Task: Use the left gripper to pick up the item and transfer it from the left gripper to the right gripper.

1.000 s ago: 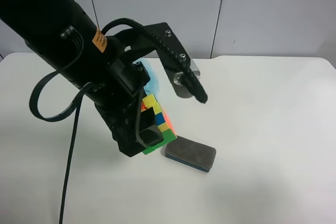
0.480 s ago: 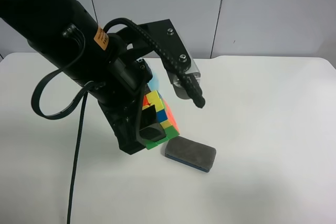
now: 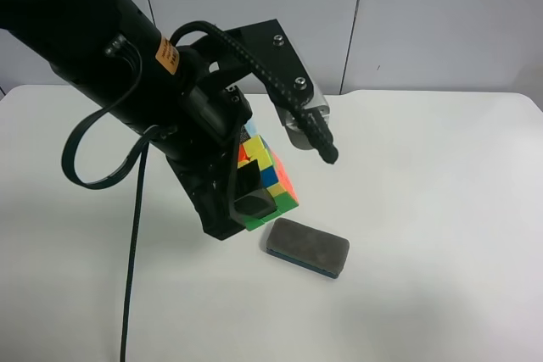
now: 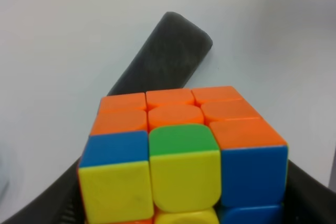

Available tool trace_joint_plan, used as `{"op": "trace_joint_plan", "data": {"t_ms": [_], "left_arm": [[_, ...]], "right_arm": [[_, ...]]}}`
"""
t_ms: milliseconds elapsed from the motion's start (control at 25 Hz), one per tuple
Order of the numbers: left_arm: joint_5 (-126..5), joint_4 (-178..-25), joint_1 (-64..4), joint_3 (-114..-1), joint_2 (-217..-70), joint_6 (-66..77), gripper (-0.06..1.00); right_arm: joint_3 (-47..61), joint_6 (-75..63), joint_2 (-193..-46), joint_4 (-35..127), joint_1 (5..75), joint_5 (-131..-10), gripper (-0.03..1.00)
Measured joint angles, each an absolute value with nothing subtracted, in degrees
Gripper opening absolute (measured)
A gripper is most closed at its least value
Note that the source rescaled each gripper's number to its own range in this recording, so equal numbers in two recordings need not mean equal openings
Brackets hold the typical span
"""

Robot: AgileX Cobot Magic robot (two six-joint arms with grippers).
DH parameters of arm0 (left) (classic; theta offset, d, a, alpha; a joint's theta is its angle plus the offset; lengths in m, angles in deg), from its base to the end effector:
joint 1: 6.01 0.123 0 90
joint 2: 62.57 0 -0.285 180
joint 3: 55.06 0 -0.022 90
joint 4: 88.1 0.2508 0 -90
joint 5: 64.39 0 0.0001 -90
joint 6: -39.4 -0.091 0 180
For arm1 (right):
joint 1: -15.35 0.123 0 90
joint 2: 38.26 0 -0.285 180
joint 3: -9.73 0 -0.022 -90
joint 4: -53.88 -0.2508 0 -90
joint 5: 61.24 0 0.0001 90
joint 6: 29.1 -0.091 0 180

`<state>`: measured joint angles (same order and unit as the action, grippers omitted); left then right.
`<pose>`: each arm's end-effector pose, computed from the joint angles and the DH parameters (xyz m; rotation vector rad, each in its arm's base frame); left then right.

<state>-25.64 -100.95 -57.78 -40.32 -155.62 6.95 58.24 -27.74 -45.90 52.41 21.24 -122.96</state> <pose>0.1826 -0.2523 0.2773 1.5958 2.0208 -0.3750 -0.0062 0.0014 0.2763 -0.1316 2.0537 0.0798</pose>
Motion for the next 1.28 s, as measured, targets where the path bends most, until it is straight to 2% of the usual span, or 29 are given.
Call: {"op": "trace_joint_plan", "data": {"t_ms": [240, 640, 960, 1280], "left_arm": [[-26.7, -100.9, -57.8, -40.3, -155.6, 6.9, 0.01], [-27.1, -100.9, -57.8, -40.3, -155.6, 6.9, 0.01], [-27.2, -100.9, -57.8, -40.3, -155.6, 6.9, 0.01], [-27.2, -100.9, -57.8, -40.3, -155.6, 6.9, 0.01]], "right_arm": [[57.8, -24.8, -49.1, 48.0, 21.2, -122.9, 1.0], [51.8, -20.7, -76.2, 30.1, 22.8, -110.7, 1.0], [51.8, 2.7, -99.6, 4.7, 26.1, -109.2, 1.0], [51.8, 24.0, -115.6, -19.8, 26.8, -115.5, 1.0]]}}
